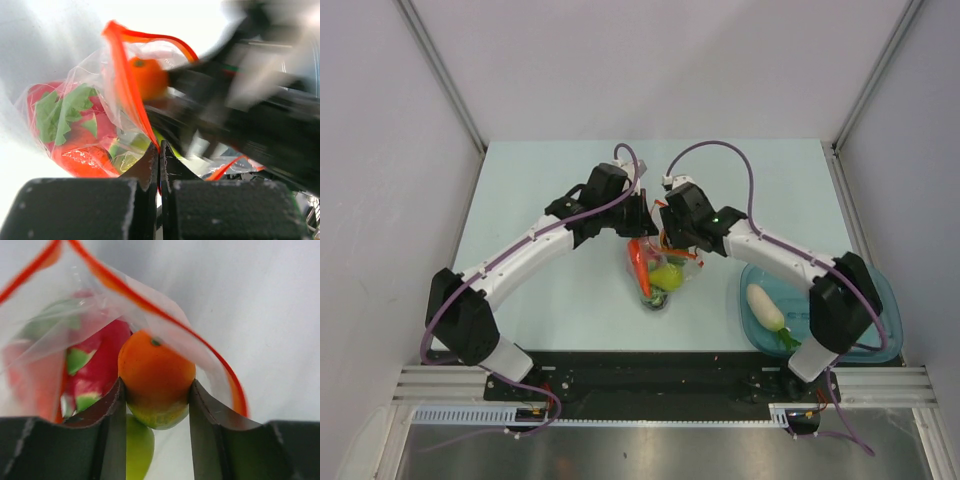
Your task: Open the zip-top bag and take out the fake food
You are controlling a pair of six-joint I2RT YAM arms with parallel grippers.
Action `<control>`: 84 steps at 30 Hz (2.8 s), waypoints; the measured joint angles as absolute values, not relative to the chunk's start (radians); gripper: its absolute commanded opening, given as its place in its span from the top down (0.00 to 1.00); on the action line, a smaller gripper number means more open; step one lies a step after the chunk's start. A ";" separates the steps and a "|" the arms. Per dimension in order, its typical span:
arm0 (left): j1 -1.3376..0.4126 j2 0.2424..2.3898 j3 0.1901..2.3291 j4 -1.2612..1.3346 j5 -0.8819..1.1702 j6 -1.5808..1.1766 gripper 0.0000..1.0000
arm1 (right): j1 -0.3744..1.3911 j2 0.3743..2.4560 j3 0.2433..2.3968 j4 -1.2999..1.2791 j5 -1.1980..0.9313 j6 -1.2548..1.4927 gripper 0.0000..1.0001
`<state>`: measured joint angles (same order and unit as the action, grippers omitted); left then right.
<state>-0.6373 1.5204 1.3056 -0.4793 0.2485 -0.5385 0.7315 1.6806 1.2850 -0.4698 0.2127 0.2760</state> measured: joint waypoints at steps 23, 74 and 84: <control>-0.637 1.522 1.304 -0.451 0.249 -0.541 1.00 | 0.500 1.093 1.253 -0.820 0.356 0.427 0.89; -0.638 1.486 1.271 -0.452 0.263 -0.530 1.00 | 0.541 1.316 1.376 -0.834 0.009 0.483 0.51; -0.638 1.453 1.262 -0.456 0.263 -0.530 1.00 | 0.641 1.547 1.418 -0.646 -0.122 0.483 0.64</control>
<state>-0.6376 1.4532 1.2617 -0.4561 0.2626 -0.5304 0.6407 1.5475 1.4178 -0.6456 -0.1219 0.4828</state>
